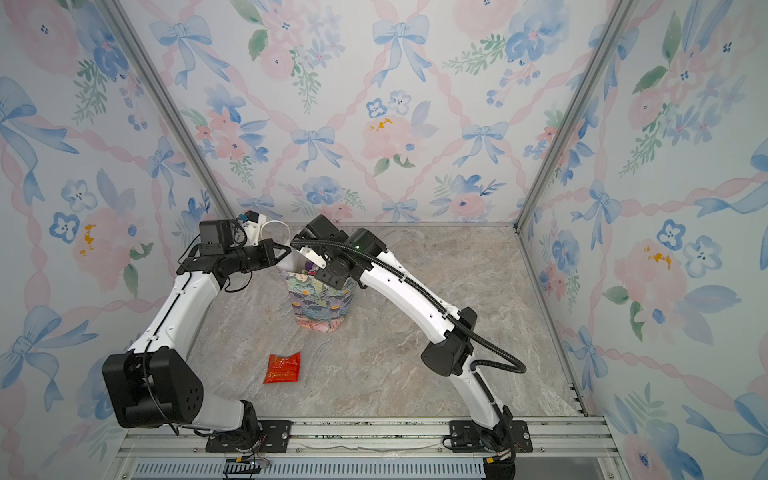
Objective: Place the snacks into the paper bag
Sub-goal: 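Lower the right gripper into the bag and press the purple packet down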
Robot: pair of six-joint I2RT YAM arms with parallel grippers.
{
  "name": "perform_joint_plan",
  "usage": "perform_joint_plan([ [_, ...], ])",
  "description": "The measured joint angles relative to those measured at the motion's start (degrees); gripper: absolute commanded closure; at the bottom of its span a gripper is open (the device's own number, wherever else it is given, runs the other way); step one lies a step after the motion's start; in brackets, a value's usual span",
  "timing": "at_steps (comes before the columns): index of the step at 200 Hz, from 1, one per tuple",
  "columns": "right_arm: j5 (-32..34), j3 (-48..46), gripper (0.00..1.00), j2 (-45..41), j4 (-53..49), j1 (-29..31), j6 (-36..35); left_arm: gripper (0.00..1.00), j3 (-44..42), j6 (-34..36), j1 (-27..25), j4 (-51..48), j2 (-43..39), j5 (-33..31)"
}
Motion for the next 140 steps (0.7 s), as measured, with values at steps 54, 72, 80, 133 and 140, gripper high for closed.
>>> perform_joint_plan([
  [54, 0.57, 0.00, 0.72, 2.01, 1.16, -0.46, -0.59, 1.00, -0.11, 0.00, 0.22, 0.07, -0.04, 0.15],
  [72, 0.68, 0.74, 0.86, 2.78, 1.51, -0.63, -1.27, 1.00, -0.11, 0.00, 0.22, 0.07, -0.07, 0.15],
  [80, 0.83, 1.38, 0.89, 3.13, 1.70, -0.70, -1.09, 1.00, -0.11, 0.00, 0.22, 0.07, -0.07, 0.13],
  [133, 5.88, 3.56, 1.00, 3.80, 5.75, -0.85, -1.22, 1.00, -0.13, 0.00, 0.22, 0.07, -0.09, 0.35],
  [140, 6.47, 3.58, 1.00, 3.80, 6.54, -0.85, -1.27, 1.00, -0.13, 0.00, 0.22, 0.04, -0.09, 0.37],
])
